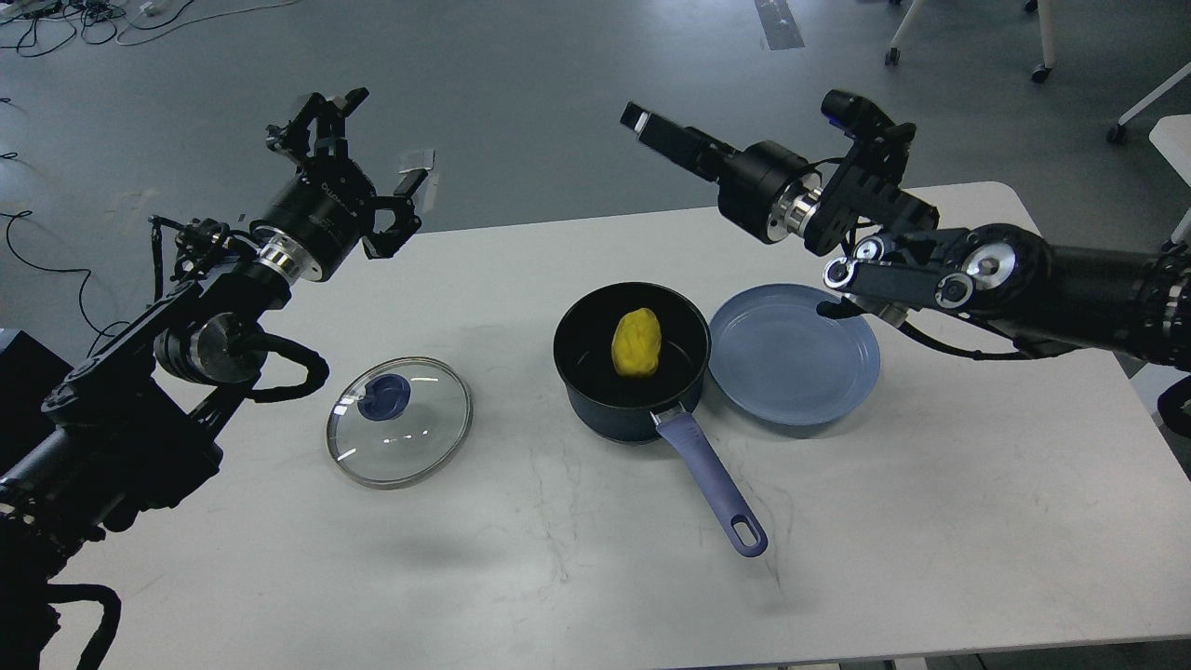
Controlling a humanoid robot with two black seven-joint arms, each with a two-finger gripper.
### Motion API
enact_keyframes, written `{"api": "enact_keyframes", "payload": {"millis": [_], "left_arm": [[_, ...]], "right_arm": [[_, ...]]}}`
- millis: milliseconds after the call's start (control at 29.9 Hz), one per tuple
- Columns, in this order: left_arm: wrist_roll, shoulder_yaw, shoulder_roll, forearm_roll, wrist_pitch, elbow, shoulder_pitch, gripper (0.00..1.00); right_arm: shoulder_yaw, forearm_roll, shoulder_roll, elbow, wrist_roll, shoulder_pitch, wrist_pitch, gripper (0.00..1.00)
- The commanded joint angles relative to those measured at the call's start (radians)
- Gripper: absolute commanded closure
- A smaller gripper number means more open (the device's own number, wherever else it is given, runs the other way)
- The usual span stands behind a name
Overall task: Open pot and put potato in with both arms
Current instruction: 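Move the potato over the saucepan and release it inside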
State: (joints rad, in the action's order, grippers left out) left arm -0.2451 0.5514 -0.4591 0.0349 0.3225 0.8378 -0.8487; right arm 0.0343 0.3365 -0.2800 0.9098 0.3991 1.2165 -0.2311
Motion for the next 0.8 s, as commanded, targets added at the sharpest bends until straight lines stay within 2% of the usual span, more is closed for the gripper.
{"api": "enact_keyframes", "payload": {"millis": [0,100,201,301,402,536,770], "left_arm": [[0.001,0.007,0.003,-0.004,0.004,0.000,0.019,0.00],[0.001,0.012,0.008,-0.009,0.004,0.000,0.048,0.00],[0.001,0.025,0.010,-0.021,0.006,0.000,0.069,0.00],[0.001,0.028,0.007,-0.026,0.006,0.007,0.079,0.00],[0.001,0.030,0.007,-0.027,0.009,0.010,0.079,0.00],[0.000,0.028,0.003,-0.027,0.030,0.014,0.082,0.00],[0.001,0.030,0.002,-0.027,0.035,0.015,0.080,0.00]], "right_arm": [[-0.160,-0.232,-0.036,0.006,-0.039,-0.060,0.145,0.00],[-0.253,-0.365,-0.064,0.008,-0.092,-0.132,0.248,0.00],[-0.286,-0.390,-0.065,0.008,-0.129,-0.187,0.320,0.00],[-0.294,-0.402,-0.082,0.029,-0.137,-0.215,0.384,0.00],[-0.309,-0.407,-0.082,0.021,-0.144,-0.219,0.380,0.00],[-0.347,-0.444,-0.079,0.018,-0.190,-0.218,0.372,0.00],[-0.344,-0.447,-0.071,0.011,-0.177,-0.216,0.360,0.00]]}}
